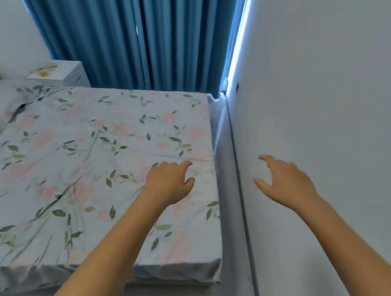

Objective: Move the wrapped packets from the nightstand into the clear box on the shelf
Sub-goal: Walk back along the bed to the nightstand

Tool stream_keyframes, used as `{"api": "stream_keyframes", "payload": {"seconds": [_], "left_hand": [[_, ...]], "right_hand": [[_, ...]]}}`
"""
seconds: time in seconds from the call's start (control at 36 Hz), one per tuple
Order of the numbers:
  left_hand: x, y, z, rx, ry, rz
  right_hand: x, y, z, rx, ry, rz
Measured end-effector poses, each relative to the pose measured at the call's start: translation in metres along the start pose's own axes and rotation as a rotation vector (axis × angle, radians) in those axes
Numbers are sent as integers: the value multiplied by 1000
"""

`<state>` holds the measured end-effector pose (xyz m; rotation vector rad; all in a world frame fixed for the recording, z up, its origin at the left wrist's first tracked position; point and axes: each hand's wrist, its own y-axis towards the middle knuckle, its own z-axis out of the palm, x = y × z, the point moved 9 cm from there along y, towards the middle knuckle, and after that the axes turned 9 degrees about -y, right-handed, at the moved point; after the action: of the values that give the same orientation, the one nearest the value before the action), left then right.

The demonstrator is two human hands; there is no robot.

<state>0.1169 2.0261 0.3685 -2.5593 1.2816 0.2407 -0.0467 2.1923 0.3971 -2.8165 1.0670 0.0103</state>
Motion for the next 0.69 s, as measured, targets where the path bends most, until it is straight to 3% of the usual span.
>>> {"api": "stream_keyframes", "payload": {"seconds": [0.17, 0.33, 0.5, 0.69], "left_hand": [[-84, 53, 18, 18, -19, 73], [-122, 97, 28, 32, -71, 108], [-131, 139, 26, 12, 45, 85], [-122, 209, 15, 11, 5, 51]], "right_hand": [[-95, -3, 2, 2, -15, 95], [-130, 6, 9, -29, 20, 118], [-142, 34, 10, -55, 84, 133], [-154, 100, 1, -101, 90, 110]]}}
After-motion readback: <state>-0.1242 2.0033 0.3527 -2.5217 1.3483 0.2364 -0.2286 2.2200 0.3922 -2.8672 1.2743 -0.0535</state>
